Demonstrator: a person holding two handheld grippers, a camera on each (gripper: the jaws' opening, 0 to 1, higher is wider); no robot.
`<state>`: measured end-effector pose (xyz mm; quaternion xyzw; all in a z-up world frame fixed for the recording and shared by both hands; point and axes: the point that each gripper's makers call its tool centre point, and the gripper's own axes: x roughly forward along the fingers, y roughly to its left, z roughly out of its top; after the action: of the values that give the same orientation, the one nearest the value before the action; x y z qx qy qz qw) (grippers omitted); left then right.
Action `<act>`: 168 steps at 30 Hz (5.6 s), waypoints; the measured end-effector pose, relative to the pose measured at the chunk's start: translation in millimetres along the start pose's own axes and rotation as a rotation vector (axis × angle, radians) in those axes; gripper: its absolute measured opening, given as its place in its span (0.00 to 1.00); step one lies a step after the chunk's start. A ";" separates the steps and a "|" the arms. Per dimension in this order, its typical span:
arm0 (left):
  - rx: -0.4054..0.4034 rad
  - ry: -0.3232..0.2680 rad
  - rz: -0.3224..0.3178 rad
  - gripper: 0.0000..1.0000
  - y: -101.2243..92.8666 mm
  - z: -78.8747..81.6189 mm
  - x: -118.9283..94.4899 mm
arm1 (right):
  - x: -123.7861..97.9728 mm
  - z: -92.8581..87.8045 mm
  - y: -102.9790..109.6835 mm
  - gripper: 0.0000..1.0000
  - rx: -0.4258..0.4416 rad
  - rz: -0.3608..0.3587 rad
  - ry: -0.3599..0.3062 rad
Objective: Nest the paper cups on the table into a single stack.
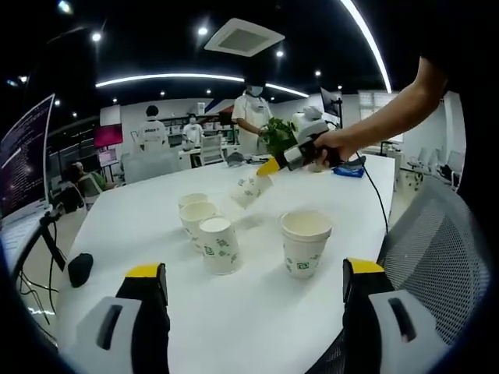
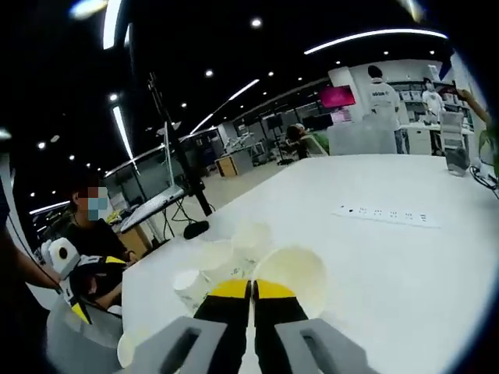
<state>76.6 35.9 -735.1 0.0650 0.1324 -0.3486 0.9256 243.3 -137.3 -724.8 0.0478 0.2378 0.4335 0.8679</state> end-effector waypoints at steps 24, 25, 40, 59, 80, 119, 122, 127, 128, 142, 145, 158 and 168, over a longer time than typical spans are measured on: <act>0.008 0.000 -0.001 0.92 -1.4 2.5 -0.9 | -77.4 27.8 120.3 0.00 -0.262 0.131 0.083; 0.006 -0.002 -0.001 0.92 -1.1 2.8 -1.1 | -79.0 26.5 126.1 0.00 -0.265 0.145 0.095; 0.010 -0.005 -0.008 0.91 -1.6 2.4 -1.7 | -74.6 -20.1 160.2 0.00 -0.478 0.207 0.305; 0.004 -0.012 -0.001 0.91 -1.7 5.5 -2.0 | -44.8 -64.3 168.0 0.00 -0.560 0.236 0.470; -0.008 -0.020 -0.001 0.91 -2.4 7.3 -2.0 | -15.7 -100.0 170.3 0.00 -0.382 0.260 0.495; -0.064 0.003 0.026 0.88 10.9 6.9 1.3 | -27.3 -75.8 159.0 0.14 -0.167 0.126 0.231; -0.066 0.001 0.030 0.87 15.3 12.4 5.3 | -35.5 -72.1 151.7 0.20 -0.183 0.084 0.194; -0.058 -0.008 0.029 0.85 24.7 25.6 18.5 | -53.7 -67.1 137.4 0.29 -0.150 0.010 0.125; -0.059 -0.009 0.027 0.85 28.1 26.2 20.6 | -56.6 -66.6 135.1 0.31 -0.150 -0.002 0.116; -0.088 -0.037 0.053 0.80 76.4 43.1 46.0 | -90.6 -68.1 109.9 0.53 -0.124 -0.131 0.024; -0.091 -0.034 0.058 0.80 81.5 43.9 51.6 | -95.3 -70.0 110.2 0.56 -0.133 -0.142 0.016; -0.170 0.002 0.085 0.67 112.8 44.4 85.8 | -112.5 -86.4 107.8 0.87 -0.190 -0.203 0.014; -0.183 0.071 0.088 0.54 126.4 36.0 123.4 | -123.3 -92.3 111.0 0.94 -0.192 -0.215 -0.024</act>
<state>256.7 45.4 -732.9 -0.0018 0.1932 -0.2915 0.9368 57.4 -175.4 -728.4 -0.0559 0.1887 0.3580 0.9127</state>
